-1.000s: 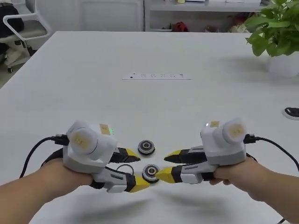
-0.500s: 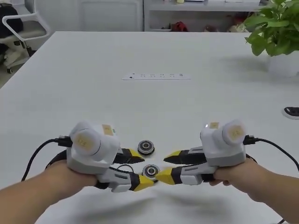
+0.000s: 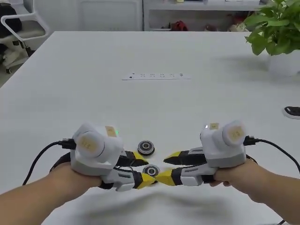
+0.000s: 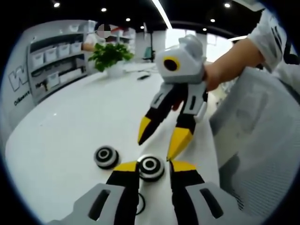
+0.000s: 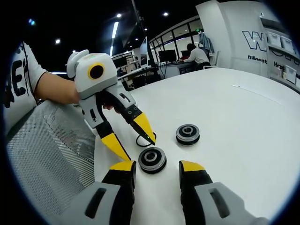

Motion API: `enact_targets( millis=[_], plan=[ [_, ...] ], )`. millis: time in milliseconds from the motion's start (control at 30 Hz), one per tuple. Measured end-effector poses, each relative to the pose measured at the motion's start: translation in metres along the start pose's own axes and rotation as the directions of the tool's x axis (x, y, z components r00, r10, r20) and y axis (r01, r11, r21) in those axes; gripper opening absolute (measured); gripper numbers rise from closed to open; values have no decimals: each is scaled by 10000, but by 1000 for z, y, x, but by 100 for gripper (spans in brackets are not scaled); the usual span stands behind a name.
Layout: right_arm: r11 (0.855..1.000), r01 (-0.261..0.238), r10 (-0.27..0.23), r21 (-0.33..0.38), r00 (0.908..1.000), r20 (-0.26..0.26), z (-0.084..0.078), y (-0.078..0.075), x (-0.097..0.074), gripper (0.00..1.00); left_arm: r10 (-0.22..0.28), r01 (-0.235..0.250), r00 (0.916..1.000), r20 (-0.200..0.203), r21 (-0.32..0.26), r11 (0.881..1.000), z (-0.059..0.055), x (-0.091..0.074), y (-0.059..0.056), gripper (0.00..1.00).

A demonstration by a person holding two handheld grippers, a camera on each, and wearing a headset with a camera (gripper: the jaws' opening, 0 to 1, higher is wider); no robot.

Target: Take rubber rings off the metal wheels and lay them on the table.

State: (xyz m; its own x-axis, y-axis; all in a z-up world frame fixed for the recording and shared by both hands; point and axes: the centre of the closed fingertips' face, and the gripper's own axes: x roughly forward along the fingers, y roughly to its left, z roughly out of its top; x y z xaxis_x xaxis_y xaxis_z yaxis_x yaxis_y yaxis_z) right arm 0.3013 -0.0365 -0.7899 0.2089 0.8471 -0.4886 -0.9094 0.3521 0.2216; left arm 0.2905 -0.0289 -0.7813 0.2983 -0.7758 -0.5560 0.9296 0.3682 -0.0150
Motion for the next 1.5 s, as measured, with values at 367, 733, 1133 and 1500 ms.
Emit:
enact_targets(
  millis=[367,733,1133,1500],
  plan=[
    [10000,73,-73,45,10000,-23,-3,-3,-2,34,-37,37,10000,-47,-2,10000,-2,4,0,22],
    [9999,126,-125,79,9999,-114,-9,-4,-3,33,-19,23,9997,-224,175,9998,-6,7,-1,20],
    [10000,82,-82,23,9997,-232,-12,-2,-1,33,194,-191,9994,-275,100,9998,-9,7,2,19],
    [9996,-109,99,-254,9992,-389,-15,3,3,32,480,-485,9988,-103,-592,9971,-7,7,8,15]
  ],
)
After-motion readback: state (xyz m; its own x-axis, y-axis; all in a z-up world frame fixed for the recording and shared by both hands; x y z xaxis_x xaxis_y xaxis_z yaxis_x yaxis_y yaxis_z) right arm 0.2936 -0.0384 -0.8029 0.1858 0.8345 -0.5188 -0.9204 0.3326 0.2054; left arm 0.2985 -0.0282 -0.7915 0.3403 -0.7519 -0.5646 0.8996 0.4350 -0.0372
